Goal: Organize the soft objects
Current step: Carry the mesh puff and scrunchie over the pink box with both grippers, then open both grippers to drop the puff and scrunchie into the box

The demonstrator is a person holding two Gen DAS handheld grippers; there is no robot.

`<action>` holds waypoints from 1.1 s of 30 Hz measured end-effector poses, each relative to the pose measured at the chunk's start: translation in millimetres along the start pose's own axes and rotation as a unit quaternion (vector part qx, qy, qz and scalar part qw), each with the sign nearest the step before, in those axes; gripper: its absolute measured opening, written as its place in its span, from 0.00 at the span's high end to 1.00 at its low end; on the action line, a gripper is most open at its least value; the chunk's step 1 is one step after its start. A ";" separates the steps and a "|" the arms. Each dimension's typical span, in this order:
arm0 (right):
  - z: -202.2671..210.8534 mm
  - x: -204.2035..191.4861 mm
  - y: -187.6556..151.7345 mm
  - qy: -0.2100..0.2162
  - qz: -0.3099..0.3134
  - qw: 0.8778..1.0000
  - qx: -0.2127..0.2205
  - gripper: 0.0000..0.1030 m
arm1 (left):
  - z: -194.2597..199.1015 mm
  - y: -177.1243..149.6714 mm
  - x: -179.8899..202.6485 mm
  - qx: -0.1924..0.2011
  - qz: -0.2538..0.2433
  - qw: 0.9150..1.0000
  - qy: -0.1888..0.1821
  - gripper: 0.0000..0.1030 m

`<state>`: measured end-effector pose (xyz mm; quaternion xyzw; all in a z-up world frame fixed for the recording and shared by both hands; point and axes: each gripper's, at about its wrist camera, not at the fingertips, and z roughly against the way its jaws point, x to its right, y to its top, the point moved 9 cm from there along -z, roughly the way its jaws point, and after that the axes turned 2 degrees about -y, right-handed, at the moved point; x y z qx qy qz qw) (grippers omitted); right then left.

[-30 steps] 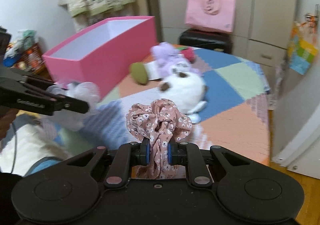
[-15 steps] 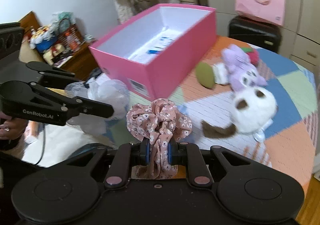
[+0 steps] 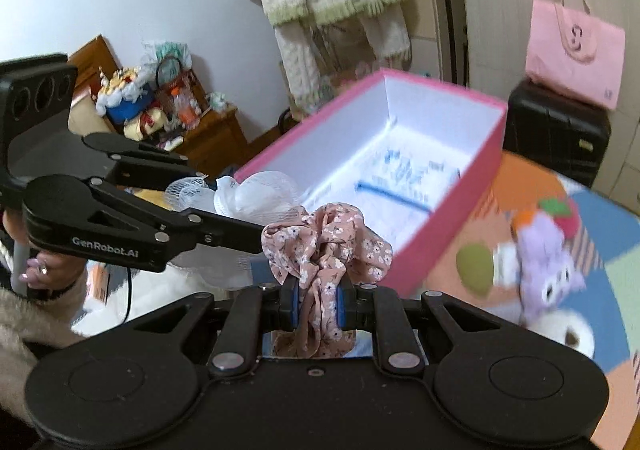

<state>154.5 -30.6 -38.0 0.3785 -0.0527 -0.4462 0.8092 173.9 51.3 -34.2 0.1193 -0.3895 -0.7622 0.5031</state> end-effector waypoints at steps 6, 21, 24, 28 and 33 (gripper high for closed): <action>-32.7 13.4 45.1 0.011 -0.001 0.999 0.035 0.79 | -17.8 33.8 -30.4 0.046 0.003 0.999 0.027 0.68; -125.4 84.9 101.7 -0.086 0.025 0.995 0.035 0.79 | -123.4 78.7 -108.9 0.046 0.059 0.996 0.057 0.68; -140.8 92.4 102.6 -0.097 0.031 0.995 0.025 0.79 | -135.5 80.7 -118.9 0.037 0.063 0.995 0.073 0.68; -154.4 99.0 100.9 -0.100 0.035 0.994 0.014 0.76 | -147.1 80.5 -130.3 0.015 0.080 0.994 0.074 0.68; -165.4 100.8 98.7 -0.110 0.058 0.992 0.003 0.71 | -158.1 80.3 -136.5 0.004 0.077 0.993 0.088 0.67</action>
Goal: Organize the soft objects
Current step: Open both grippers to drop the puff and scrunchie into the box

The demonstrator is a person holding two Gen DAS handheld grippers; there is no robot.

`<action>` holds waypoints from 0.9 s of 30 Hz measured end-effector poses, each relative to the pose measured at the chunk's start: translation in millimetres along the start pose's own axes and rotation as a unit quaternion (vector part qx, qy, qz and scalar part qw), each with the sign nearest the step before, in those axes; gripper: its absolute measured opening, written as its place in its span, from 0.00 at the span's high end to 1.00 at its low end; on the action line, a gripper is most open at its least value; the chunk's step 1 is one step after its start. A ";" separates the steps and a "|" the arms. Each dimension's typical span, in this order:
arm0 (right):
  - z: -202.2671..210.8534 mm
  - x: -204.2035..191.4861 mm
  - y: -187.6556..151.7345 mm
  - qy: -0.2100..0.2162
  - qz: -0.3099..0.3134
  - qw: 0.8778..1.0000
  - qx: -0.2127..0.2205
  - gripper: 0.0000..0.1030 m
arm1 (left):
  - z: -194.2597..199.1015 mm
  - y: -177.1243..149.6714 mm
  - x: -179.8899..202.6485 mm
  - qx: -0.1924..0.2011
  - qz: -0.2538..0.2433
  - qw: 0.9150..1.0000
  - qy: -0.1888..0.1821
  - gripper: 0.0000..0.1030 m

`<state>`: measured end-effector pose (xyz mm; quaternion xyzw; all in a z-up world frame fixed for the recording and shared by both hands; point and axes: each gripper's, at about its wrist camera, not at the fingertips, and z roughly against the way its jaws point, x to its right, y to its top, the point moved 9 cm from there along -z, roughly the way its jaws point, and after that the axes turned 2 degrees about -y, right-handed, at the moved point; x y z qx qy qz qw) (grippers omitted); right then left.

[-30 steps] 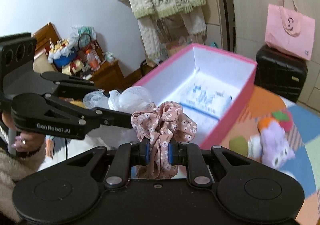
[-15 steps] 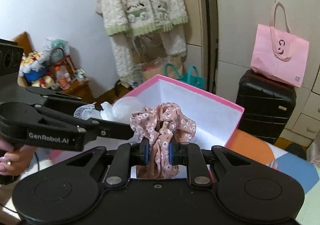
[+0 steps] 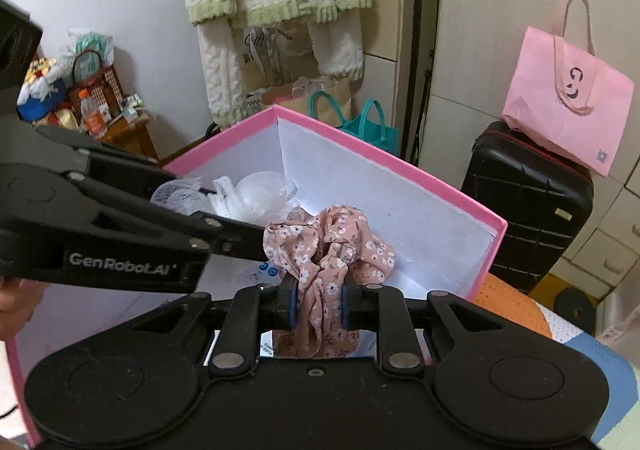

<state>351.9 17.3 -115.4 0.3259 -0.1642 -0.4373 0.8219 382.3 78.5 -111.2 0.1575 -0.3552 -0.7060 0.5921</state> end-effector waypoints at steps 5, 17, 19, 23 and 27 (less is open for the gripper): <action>-4.5 -6.5 -1.5 -0.012 0.024 1.000 -0.010 0.53 | -7.9 0.7 -4.7 -0.007 -0.001 1.000 0.012 0.63; 23.5 -19.7 -6.5 -0.045 0.050 0.998 0.002 0.34 | 40.1 2.8 3.6 0.045 -0.031 0.998 0.015 0.42; 31.3 -23.3 -8.2 -0.047 0.052 0.998 0.006 0.33 | 49.6 0.8 3.7 0.044 -0.026 0.999 0.008 0.41; 49.2 -30.8 -12.6 -0.055 0.060 0.997 0.013 0.32 | 66.6 -7.4 7.2 0.037 -0.025 0.999 -0.006 0.39; 67.7 -38.7 -16.2 -0.054 0.061 0.997 0.015 0.31 | 83.1 -18.1 14.9 0.029 -0.034 0.999 -0.012 0.38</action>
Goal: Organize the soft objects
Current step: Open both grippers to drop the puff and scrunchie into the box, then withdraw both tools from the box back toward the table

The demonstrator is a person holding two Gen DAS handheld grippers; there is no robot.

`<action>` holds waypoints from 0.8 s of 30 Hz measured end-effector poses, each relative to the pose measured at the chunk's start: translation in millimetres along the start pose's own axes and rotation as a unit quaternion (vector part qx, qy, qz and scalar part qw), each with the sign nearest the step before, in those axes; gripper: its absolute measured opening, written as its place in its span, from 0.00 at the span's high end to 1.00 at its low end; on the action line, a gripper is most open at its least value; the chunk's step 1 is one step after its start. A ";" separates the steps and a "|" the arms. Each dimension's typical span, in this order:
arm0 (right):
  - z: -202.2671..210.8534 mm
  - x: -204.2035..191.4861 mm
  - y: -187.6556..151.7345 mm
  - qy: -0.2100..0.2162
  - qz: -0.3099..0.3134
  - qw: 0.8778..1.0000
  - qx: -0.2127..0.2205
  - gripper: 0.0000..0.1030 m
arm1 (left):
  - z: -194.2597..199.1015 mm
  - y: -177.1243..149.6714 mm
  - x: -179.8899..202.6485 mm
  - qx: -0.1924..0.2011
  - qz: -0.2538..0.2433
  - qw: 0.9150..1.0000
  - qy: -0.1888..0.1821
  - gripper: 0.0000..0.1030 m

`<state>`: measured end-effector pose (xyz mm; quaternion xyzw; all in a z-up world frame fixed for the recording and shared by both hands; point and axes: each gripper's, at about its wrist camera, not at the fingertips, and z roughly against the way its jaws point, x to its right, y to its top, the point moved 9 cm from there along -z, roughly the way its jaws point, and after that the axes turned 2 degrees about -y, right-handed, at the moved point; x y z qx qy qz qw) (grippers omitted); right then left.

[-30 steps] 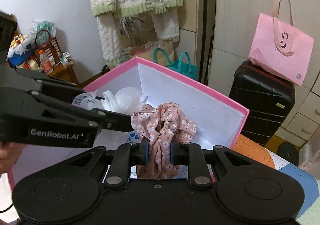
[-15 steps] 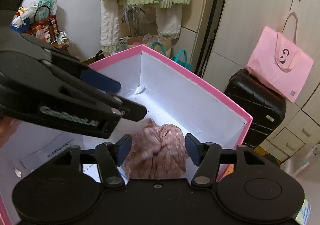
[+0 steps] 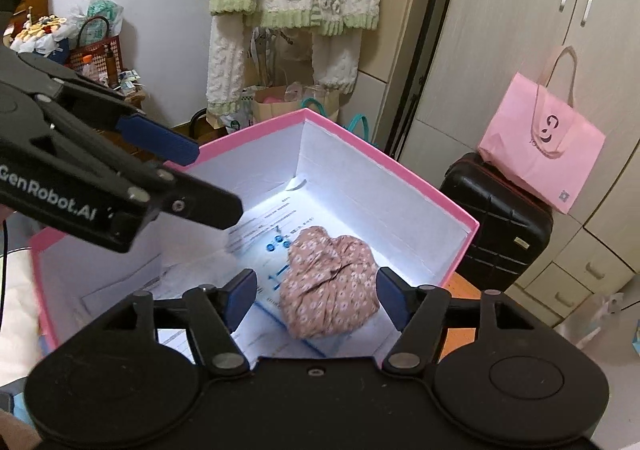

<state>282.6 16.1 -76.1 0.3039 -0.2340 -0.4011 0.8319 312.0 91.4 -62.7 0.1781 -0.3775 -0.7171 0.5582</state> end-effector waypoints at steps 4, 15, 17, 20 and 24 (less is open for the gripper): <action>20.2 -7.3 -2.6 0.000 0.004 1.000 0.004 0.31 | 19.4 -6.6 11.5 -0.006 -0.009 1.000 -0.013 0.37; 73.6 -23.2 -14.6 -0.007 0.011 1.000 0.009 0.29 | 71.2 -27.5 42.0 -0.014 -0.037 0.998 -0.042 0.33; 81.5 -24.8 -18.1 -0.009 0.013 1.000 0.010 0.29 | 79.9 -32.2 47.4 -0.016 -0.044 0.998 -0.046 0.32; 92.9 -25.0 -23.4 -0.023 0.019 0.999 0.013 0.29 | 90.5 -38.7 52.2 -0.020 -0.043 0.998 -0.051 0.30; 107.9 -24.6 -33.1 -0.033 0.019 0.999 0.013 0.28 | 102.6 -48.5 59.4 -0.024 -0.049 0.997 -0.057 0.30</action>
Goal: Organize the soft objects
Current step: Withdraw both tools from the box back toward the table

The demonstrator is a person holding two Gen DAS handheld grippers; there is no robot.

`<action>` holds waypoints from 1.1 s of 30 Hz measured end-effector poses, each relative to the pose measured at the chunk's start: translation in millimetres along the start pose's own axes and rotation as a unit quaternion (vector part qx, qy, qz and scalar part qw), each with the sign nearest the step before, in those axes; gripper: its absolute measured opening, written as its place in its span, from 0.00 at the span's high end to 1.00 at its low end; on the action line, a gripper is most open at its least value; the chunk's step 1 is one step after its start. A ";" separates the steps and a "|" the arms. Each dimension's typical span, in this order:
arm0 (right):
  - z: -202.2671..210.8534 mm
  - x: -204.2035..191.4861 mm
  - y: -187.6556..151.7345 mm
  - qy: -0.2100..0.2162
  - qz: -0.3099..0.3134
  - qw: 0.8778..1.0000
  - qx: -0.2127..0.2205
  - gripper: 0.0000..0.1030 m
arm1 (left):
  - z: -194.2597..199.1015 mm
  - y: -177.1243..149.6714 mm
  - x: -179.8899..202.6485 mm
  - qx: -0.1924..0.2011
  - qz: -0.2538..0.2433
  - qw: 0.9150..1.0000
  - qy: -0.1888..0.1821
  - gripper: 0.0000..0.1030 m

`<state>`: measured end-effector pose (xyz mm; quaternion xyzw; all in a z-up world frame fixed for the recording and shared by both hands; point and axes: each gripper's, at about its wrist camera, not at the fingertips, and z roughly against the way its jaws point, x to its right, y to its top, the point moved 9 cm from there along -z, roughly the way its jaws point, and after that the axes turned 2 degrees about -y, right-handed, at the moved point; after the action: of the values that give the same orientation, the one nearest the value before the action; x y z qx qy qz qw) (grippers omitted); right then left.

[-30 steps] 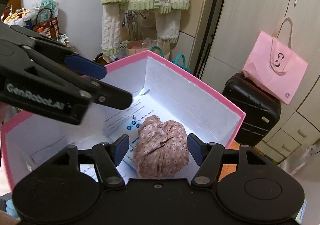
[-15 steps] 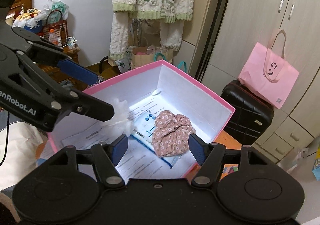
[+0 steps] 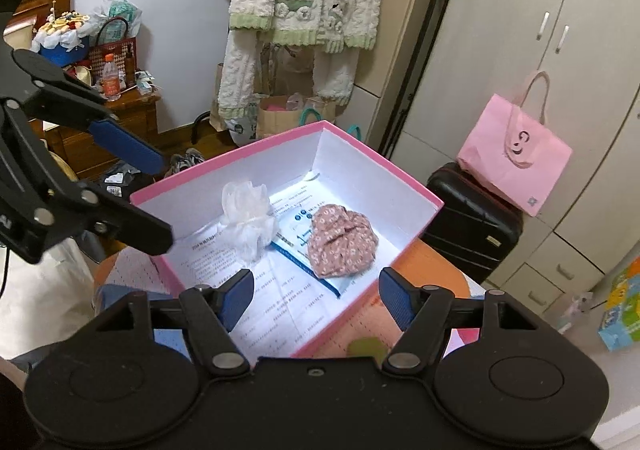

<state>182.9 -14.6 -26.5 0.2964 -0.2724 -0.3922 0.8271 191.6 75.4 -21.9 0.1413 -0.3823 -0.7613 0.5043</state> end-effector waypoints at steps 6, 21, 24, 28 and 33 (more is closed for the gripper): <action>21.8 1.5 -10.0 -0.014 -0.006 1.000 0.012 0.15 | 12.4 -12.9 16.6 0.001 -0.019 1.000 -0.010 0.27; 85.9 29.0 -77.0 -0.040 -0.079 0.996 0.034 0.12 | 12.6 -31.8 79.3 0.011 -0.102 0.994 -0.029 0.06; 91.9 36.3 -94.5 -0.044 -0.099 0.993 0.035 0.11 | 2.1 -34.0 94.1 0.002 -0.111 0.993 -0.040 0.06; 94.0 45.3 -116.5 -0.047 -0.113 0.992 0.028 0.11 | -14.9 -35.8 111.9 -0.013 -0.114 0.992 -0.054 0.06; 87.2 53.6 -144.6 -0.035 -0.133 0.990 0.017 0.11 | -34.6 -39.0 131.2 -0.029 -0.111 0.990 -0.076 0.06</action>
<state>82.1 -156.9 -57.7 0.3297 -0.2658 -0.5042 0.7526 127.5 -47.0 -50.9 0.1101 -0.3795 -0.8318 0.3898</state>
